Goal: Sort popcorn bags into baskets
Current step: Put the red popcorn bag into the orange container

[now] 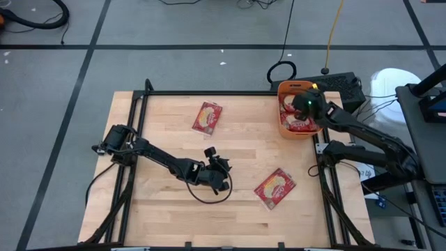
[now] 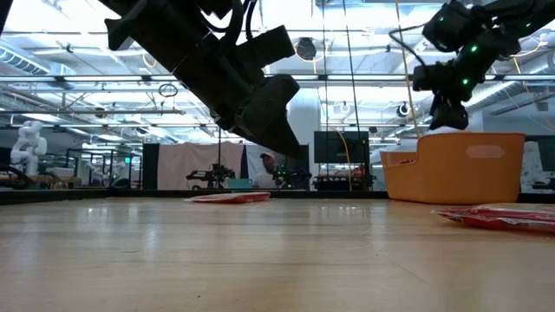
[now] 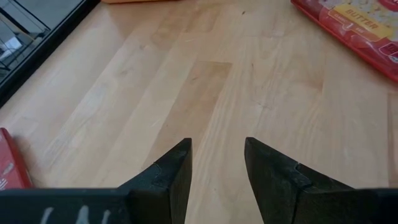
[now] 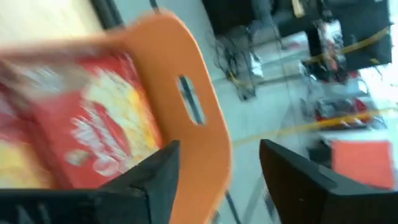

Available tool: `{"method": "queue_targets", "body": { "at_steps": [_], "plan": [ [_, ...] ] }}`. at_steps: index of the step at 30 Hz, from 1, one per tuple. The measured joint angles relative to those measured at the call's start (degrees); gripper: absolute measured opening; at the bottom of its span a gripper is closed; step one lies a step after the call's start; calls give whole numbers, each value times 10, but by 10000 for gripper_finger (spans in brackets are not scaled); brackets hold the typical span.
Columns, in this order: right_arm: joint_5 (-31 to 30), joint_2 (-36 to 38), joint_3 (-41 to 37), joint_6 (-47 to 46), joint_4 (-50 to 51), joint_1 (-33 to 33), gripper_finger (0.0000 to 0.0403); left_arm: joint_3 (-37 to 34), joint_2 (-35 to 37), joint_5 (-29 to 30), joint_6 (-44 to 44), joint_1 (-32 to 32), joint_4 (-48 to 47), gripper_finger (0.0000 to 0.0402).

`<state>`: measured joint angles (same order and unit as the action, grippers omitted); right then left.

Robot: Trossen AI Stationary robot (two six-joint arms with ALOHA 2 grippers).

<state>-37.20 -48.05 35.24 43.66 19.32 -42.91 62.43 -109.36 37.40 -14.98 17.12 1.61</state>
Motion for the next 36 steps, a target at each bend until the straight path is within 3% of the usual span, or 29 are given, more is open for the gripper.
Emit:
{"method": "queue_targets", "body": {
  "at_steps": [7,12,16,23,31,36],
  "plan": [
    [130,24,0,-110,22,29,132,0,0,-1,3,-5,0,152],
    [230,39,14,-225,-20,94,75,0,3,5,7,-6,-33,152],
    [285,46,19,-269,-86,158,49,0,32,45,-18,-7,-89,152],
    [269,1,19,-263,-145,290,28,0,109,60,-26,-11,-181,152],
    [266,-70,19,-364,-152,452,29,0,150,60,-12,-5,-173,152],
    [208,-132,19,-430,-147,563,29,0,143,53,-39,0,-155,152]
  ]
}}
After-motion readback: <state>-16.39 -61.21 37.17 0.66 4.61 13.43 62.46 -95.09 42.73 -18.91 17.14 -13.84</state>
